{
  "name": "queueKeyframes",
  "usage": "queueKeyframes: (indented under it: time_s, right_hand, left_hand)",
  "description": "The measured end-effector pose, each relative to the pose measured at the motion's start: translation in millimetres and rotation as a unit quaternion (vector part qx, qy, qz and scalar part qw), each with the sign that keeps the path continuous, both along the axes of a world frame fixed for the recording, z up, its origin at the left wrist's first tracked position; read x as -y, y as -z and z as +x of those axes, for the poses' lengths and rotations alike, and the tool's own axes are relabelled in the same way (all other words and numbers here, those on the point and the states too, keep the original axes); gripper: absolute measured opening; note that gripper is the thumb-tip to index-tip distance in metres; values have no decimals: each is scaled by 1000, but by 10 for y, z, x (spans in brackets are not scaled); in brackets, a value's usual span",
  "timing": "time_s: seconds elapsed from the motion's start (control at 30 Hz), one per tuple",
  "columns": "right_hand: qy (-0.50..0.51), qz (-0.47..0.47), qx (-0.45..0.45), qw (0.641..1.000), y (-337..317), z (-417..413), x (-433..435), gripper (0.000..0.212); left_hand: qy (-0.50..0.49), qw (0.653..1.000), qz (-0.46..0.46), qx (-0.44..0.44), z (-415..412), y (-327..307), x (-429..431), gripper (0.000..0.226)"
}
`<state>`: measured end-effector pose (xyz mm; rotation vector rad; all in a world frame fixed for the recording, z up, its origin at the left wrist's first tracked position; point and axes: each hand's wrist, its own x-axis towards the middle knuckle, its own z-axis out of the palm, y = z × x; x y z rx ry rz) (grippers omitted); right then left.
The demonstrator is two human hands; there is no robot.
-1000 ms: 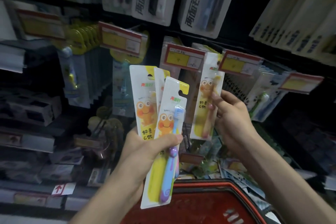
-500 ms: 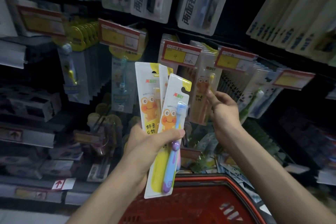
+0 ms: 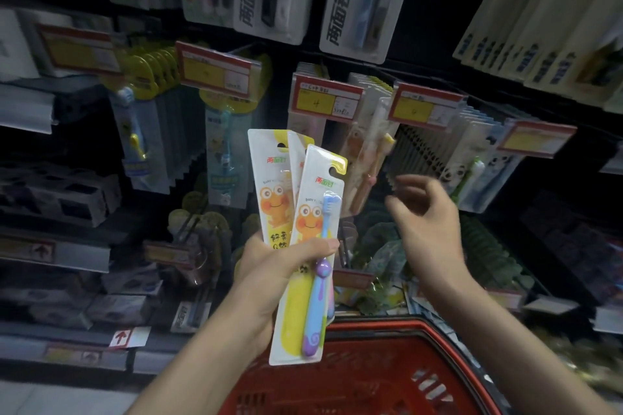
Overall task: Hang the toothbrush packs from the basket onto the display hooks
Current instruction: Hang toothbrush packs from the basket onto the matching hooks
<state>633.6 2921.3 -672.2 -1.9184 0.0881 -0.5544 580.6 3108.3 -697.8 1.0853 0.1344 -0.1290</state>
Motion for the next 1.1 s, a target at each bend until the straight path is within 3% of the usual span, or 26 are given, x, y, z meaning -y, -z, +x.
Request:
queueKeyframes:
  time_s: [0.1, 0.23, 0.4, 0.5, 0.6, 0.77, 0.9, 1.03, 1.1]
  right_hand:
    - [-105, 44, -48, 992, 37, -362, -103, 9]
    - [-235, 142, -172, 946, 85, -528, -204, 23]
    - [-258, 261, -245, 898, 136, -497, -236, 35]
    - [-259, 322, -283, 865, 174, -474, -250, 49]
    - [-250, 334, -319, 851, 116, -456, -215, 33]
    - [-261, 314, -279, 869, 61, -463, -210, 35]
    - [-239, 302, -257, 887, 21, -440, -174, 27]
    - [-207, 243, -212, 924, 31, -403, -106, 27]
    - [-184, 213, -168, 945, -28, -371, -87, 17]
  left_hand:
    - [1, 1000, 1, -8, -2, 13, 31, 43]
    - [-7, 1000, -22, -7, -29, 43, 106, 33]
    - [-22, 998, -45, -25, -65, 42, 154, 18]
    - [-24, 1000, 2, -9, -44, 83, 195, 32]
    - [-11, 1000, 22, -14, -36, 116, 173, 43]
    - [62, 997, -39, -20, -64, 38, 74, 39]
    - [63, 994, -44, -73, 30, -9, 36, 34]
    - [35, 988, -97, -112, -42, 23, -3, 14]
    - [12, 989, -91, -115, -17, 26, -30, 20]
